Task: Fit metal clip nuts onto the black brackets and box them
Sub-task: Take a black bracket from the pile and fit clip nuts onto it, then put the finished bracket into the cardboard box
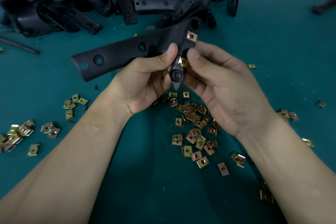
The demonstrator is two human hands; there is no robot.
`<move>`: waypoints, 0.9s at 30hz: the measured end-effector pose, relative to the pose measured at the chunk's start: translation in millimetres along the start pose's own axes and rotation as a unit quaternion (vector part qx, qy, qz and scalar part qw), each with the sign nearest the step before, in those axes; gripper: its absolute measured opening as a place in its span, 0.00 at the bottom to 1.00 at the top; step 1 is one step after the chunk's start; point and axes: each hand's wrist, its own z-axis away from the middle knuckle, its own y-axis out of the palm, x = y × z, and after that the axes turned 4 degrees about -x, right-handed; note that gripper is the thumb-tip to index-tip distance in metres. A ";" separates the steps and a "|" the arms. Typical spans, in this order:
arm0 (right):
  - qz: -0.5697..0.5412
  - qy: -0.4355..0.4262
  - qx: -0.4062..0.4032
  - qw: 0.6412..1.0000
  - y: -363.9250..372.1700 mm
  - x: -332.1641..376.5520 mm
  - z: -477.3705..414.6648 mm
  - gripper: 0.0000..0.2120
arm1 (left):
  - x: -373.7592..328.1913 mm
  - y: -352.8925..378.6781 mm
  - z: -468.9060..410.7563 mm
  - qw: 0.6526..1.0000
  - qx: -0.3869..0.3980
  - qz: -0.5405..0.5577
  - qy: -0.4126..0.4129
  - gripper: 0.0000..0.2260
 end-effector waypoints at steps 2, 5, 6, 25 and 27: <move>-0.007 0.002 0.018 1.000 0.4 0.2 0.0 0.15 | -0.2 -0.4 -0.8 1.000 -0.022 0.009 0.005 0.25; -0.020 0.021 0.035 0.999 -1.2 2.4 -0.9 0.18 | 2.8 -5.2 -5.3 1.000 -0.009 0.020 0.007 0.16; -0.025 0.031 0.045 0.998 -2.2 3.2 -1.0 0.19 | 3.0 -7.1 -6.9 1.000 0.002 0.024 0.002 0.13; -0.033 0.029 0.062 0.997 0.8 2.8 1.0 0.17 | -0.2 -14.2 -10.1 0.994 0.085 0.058 -0.034 0.18; -0.029 0.015 0.041 0.999 1.4 1.7 0.0 0.16 | 1.2 -13.4 -11.2 0.997 0.066 0.035 -0.018 0.18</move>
